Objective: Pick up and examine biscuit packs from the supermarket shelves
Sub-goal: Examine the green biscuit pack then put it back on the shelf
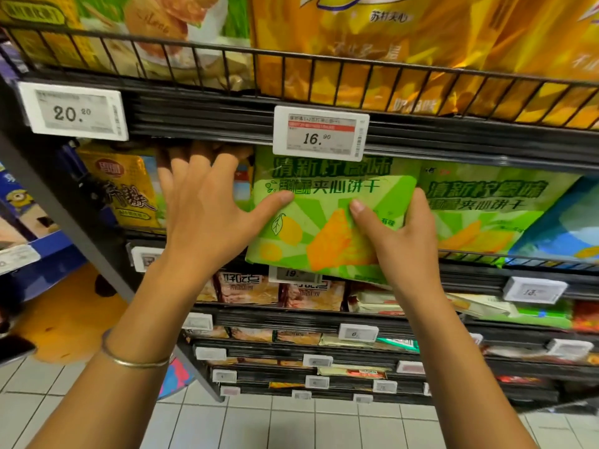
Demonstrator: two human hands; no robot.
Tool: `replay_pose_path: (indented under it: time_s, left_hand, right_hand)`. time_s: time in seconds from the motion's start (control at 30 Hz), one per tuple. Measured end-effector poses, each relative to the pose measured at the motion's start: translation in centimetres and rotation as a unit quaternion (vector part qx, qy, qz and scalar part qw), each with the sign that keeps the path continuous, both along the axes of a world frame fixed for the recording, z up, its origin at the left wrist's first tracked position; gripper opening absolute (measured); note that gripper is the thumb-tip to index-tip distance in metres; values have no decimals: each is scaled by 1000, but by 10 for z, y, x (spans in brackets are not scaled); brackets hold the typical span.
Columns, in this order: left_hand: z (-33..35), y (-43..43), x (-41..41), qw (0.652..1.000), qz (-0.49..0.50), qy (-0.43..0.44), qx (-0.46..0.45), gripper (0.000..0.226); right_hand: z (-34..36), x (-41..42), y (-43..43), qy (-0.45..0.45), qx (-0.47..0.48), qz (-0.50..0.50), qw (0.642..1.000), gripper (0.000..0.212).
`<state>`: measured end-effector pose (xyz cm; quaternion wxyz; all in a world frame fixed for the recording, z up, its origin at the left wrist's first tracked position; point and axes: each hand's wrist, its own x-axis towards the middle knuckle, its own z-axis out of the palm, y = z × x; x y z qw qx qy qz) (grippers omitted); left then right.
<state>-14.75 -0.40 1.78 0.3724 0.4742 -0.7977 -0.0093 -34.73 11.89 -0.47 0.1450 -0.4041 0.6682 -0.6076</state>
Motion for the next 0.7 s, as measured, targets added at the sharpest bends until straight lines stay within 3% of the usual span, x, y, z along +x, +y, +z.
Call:
replay_pose_path:
  time_s: [0.23, 0.47, 0.63, 0.7]
  left_hand:
    - [1, 2, -13, 997, 36, 65, 30, 77]
    - [4, 1, -25, 994, 65, 83, 30, 65]
    - [3, -3, -35, 989, 99, 106, 27, 67]
    - [1, -4, -36, 987, 106, 116, 28, 68]
  right_hand:
    - [21, -13, -17, 85, 66, -59, 992, 52]
    - [47, -25, -14, 195, 155, -77, 965, 64]
    - [48, -22, -17, 119, 122, -37, 985, 46]
    - [40, -20, -21, 47, 93, -46, 993, 42]
